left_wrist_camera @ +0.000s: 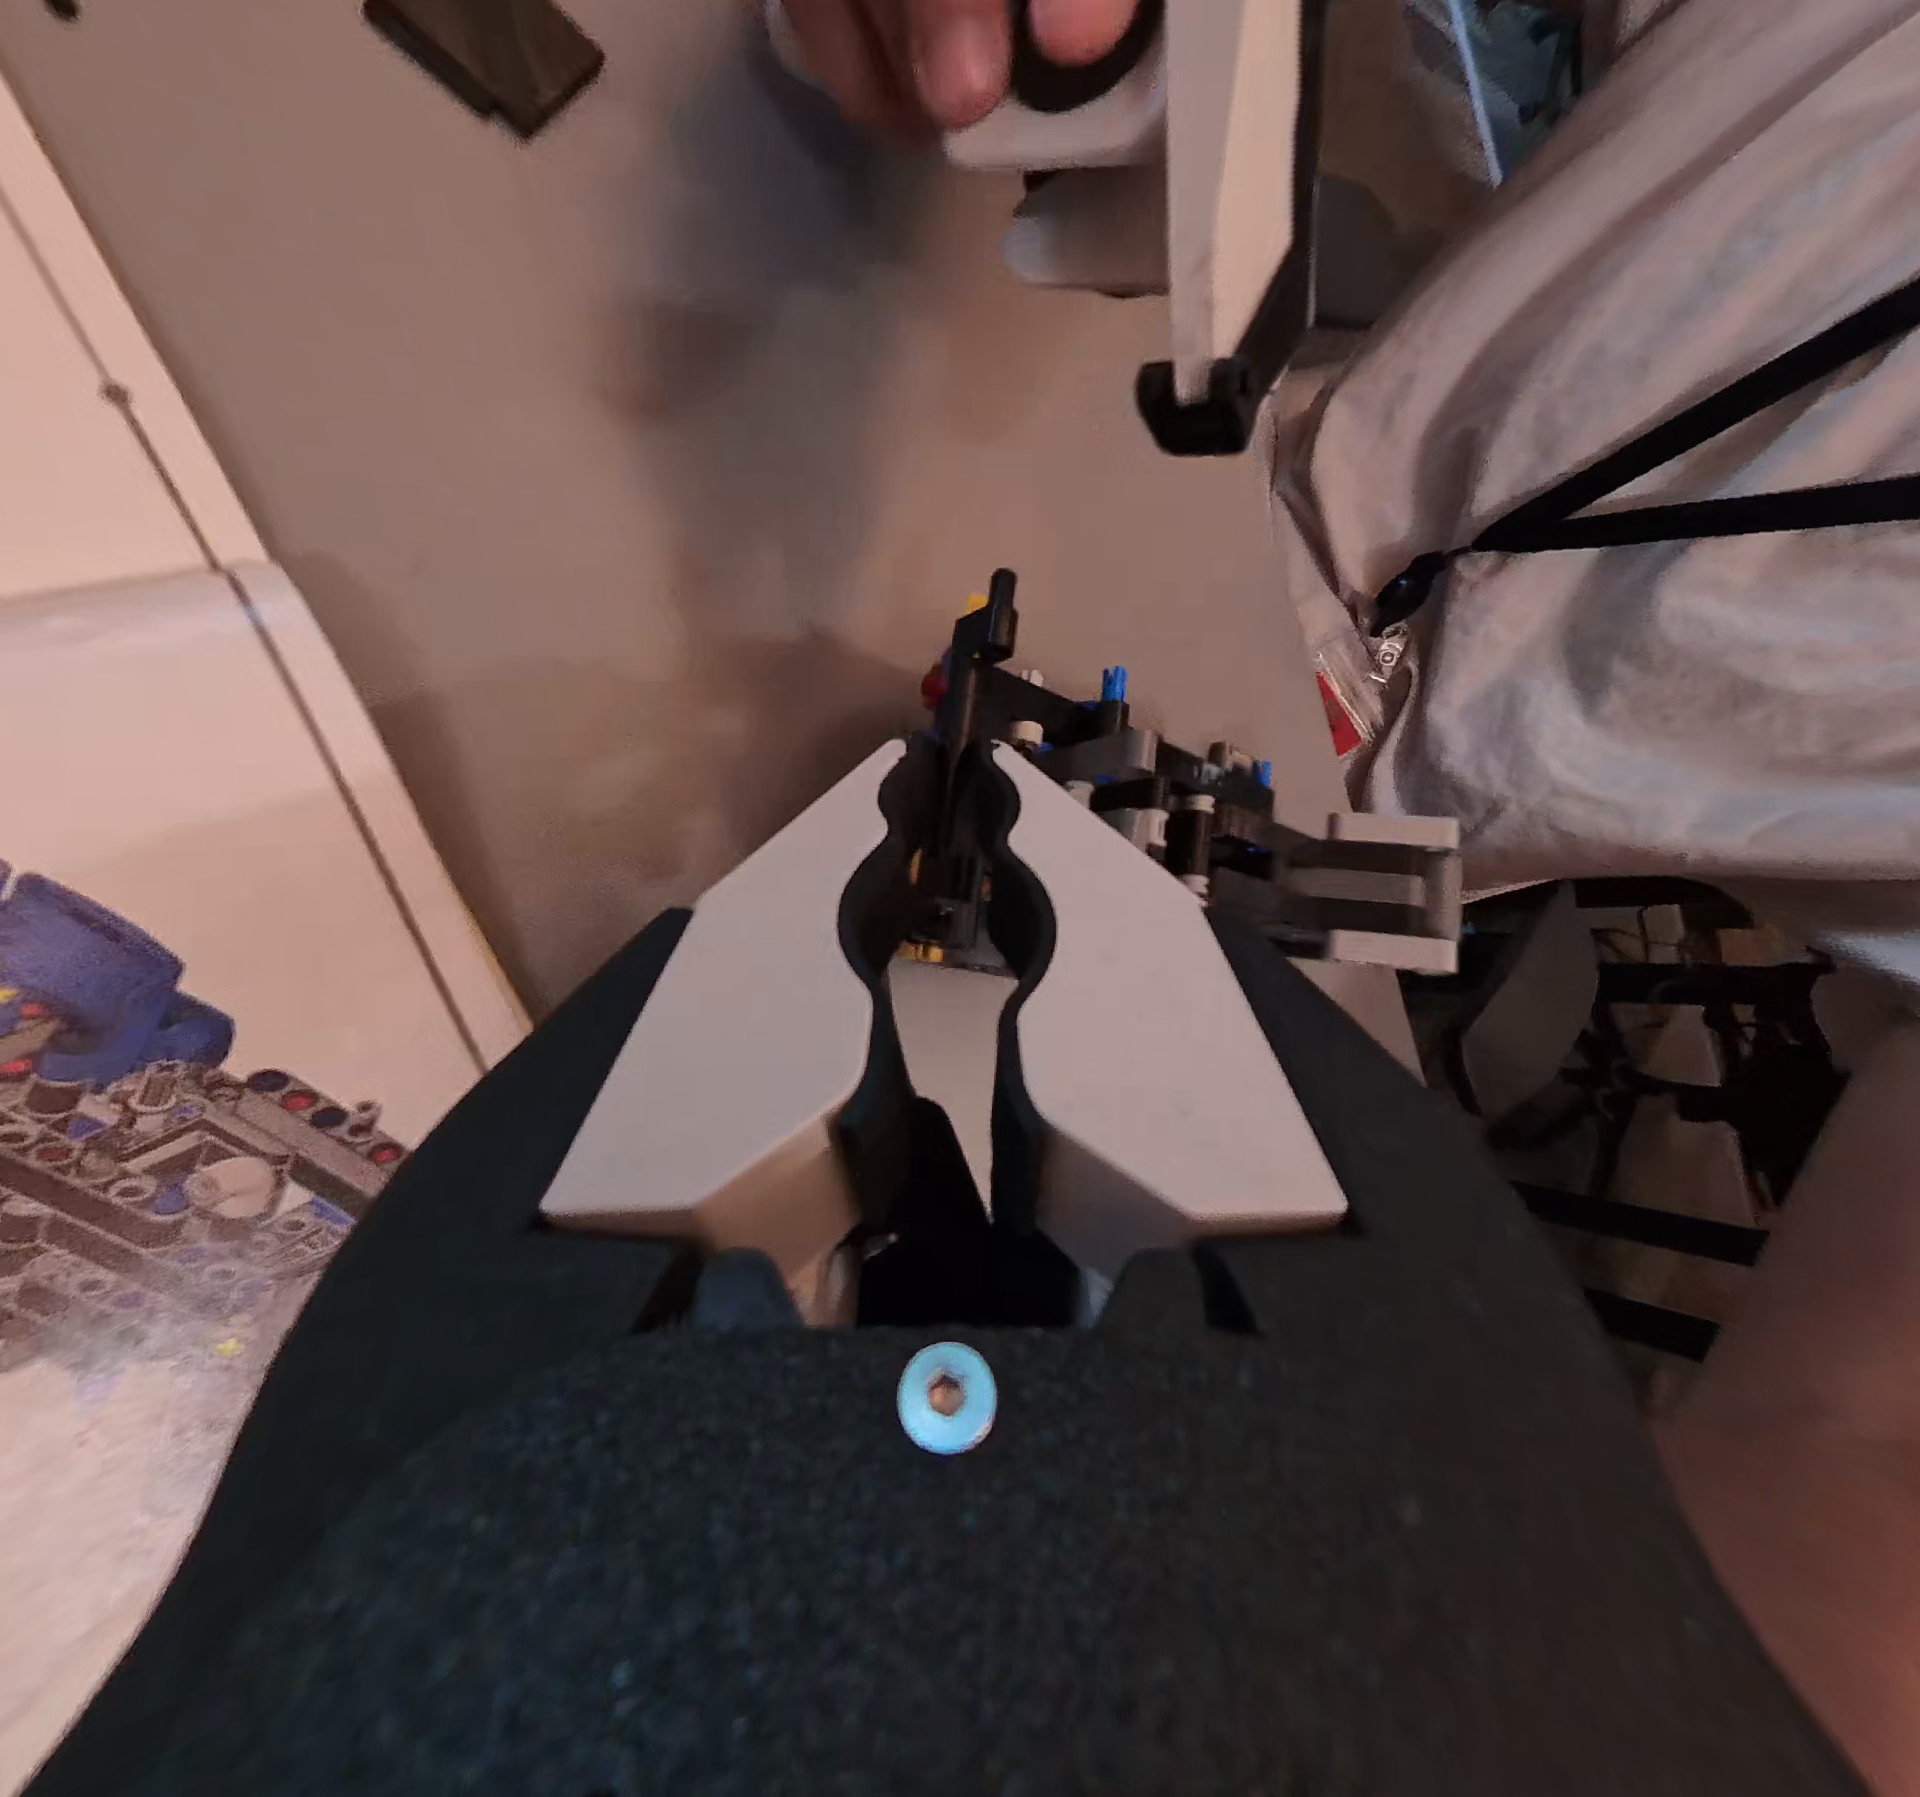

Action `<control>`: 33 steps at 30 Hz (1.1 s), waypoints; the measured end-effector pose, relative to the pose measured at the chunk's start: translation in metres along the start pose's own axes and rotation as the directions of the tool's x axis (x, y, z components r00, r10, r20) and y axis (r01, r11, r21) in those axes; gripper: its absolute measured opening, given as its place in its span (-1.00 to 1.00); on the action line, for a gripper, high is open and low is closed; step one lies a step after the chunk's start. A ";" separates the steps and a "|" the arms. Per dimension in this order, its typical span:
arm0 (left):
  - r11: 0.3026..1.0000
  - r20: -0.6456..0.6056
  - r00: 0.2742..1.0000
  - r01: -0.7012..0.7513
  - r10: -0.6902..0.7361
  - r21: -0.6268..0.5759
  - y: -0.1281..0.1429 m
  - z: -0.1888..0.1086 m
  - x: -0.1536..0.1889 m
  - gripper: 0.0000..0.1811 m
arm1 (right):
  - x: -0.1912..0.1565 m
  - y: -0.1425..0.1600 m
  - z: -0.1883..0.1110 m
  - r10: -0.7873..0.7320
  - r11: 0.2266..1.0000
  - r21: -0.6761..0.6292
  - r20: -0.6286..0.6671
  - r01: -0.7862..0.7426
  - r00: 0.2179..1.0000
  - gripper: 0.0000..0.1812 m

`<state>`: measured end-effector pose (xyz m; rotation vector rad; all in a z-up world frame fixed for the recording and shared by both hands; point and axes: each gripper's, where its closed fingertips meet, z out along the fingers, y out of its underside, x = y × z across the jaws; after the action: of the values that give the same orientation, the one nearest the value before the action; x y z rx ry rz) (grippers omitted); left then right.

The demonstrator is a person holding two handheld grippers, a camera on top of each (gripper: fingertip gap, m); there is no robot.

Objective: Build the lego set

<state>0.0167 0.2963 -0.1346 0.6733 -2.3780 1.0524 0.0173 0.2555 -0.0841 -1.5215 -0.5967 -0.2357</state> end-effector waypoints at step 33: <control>0.908 0.287 0.952 -0.214 0.111 0.360 0.015 -0.018 -0.017 -0.84 | 0.011 0.024 0.001 0.355 0.935 -0.061 0.108 -0.350 0.929 -0.93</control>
<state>0.0248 0.3234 -0.1412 0.7995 -2.5029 1.6276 0.0385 0.2606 -0.0997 -1.6611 -0.4010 0.1196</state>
